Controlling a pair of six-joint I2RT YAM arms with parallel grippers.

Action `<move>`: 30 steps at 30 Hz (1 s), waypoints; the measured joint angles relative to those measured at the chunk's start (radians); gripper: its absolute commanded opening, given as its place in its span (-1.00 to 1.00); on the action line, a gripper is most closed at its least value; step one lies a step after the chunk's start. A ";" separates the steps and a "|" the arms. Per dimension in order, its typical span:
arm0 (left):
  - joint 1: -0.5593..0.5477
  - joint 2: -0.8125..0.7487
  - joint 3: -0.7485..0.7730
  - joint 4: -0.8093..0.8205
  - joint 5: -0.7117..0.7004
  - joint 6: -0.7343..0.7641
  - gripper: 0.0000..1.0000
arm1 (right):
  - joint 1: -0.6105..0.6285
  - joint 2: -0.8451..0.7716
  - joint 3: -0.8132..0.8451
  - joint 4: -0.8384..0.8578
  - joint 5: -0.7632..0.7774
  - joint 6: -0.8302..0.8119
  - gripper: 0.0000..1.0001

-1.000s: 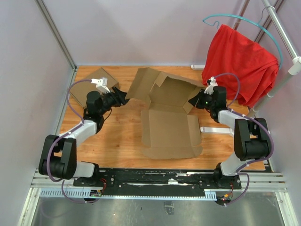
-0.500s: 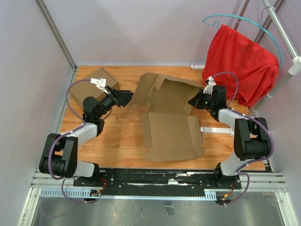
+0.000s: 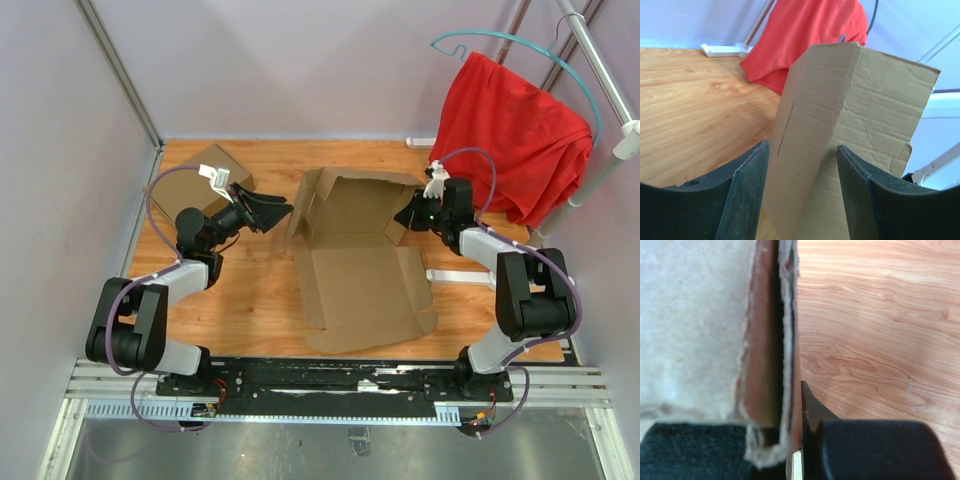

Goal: Fold the paper box

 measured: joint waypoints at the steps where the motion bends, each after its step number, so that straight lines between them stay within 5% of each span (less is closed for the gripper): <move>1: -0.001 0.007 0.000 0.014 0.011 -0.014 0.22 | 0.004 0.000 0.001 -0.002 0.003 -0.004 -0.98; 6: -0.025 0.001 -0.001 0.010 0.035 -0.005 0.21 | 0.021 0.006 0.010 -0.026 0.024 -0.017 -0.98; 15: -0.166 -0.105 0.023 -0.310 -0.068 0.223 0.19 | 0.049 0.011 0.011 -0.037 0.063 -0.018 -0.98; 30: -0.291 -0.113 0.155 -0.686 -0.452 0.463 0.15 | 0.137 -0.047 0.010 -0.054 0.229 -0.032 -0.98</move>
